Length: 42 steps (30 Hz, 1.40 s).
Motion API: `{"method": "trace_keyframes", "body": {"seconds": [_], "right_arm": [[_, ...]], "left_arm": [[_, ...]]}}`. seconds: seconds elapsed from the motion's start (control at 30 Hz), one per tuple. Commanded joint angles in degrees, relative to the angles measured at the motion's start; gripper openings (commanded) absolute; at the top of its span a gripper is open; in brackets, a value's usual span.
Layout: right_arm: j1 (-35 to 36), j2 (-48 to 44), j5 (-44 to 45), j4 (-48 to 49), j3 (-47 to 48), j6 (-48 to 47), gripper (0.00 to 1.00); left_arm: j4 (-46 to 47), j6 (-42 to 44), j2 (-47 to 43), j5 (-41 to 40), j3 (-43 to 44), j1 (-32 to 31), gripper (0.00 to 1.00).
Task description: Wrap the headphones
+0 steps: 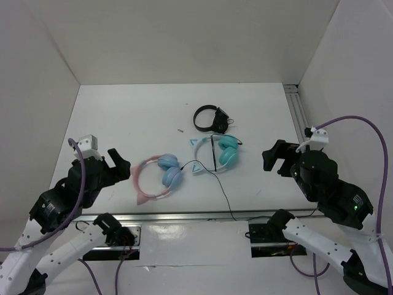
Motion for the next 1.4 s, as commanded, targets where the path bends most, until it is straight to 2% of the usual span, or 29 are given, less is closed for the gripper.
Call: {"method": "trace_keyframes", "body": {"seconds": [0.0,0.13,0.23,0.33,0.37,0.43,0.57,0.7,0.83,0.93,1.03,1.07,1.13,1.23,1.27,1.37], "right_arm": [[0.2,0.1,0.8,4.3,0.1,-1.7,1.00],[0.2,0.7,-0.8,5.8,-0.5,-2.3,1.00],[0.2,1.8,-4.2,7.5,-1.4,-2.3,1.00],[0.2,1.8,-9.9,12.0,-5.0,-2.3,1.00],[0.2,1.8,-12.3,12.9,-5.8,-2.3,1.00],[0.2,1.8,-14.7,15.1,-7.6,-2.8,1.00],[0.2,2.3,-20.0,17.8,-10.4,-3.5,1.00],[0.2,2.3,-22.9,19.3,-12.7,-4.1,1.00],[0.2,1.7,-25.5,21.6,-14.9,-4.6,1.00],[0.2,1.7,-26.0,22.1,-15.4,-4.6,1.00],[0.2,1.2,-26.6,22.1,-15.4,-4.6,1.00],[0.2,0.7,-27.1,22.1,-15.4,-4.6,1.00],[0.2,0.7,-27.1,22.1,-15.4,-4.6,1.00],[0.2,0.1,-27.1,22.1,-15.4,-4.6,1.00],[0.2,0.1,-27.1,22.6,-15.4,-4.6,1.00],[0.2,0.1,-27.1,22.6,-15.4,-4.6,1.00]], "left_arm": [[2.5,1.4,-0.8,0.7,-0.3,-0.3,1.00],[3.5,2.0,2.2,3.0,-0.3,-0.3,1.00],[3.5,-4.4,5.9,6.4,0.4,-0.3,1.00],[12.6,-7.8,7.7,11.7,-8.1,-0.3,1.00],[16.5,-10.3,8.5,11.7,-12.6,-0.3,1.00],[18.6,-12.7,11.4,8.7,-15.7,-0.3,1.00],[20.8,-17.1,23.4,5.6,-18.4,-0.3,1.00],[22.7,-21.1,29.2,2.4,-21.3,-0.3,1.00],[26.4,-21.7,33.3,0.9,-23.5,2.0,1.00],[31.2,-19.1,34.0,3.1,-25.6,6.0,1.00],[34.8,-16.8,34.6,7.9,-27.2,10.0,0.90],[35.5,-15.8,34.6,10.3,-27.2,10.9,0.90],[36.2,-15.1,36.2,11.0,-27.8,12.2,0.89],[36.2,-14.5,38.7,11.6,-27.8,12.2,0.82],[35.7,-14.5,39.2,12.3,-27.2,12.2,0.78],[35.0,-14.5,40.6,12.3,-26.6,12.2,0.56]]}}
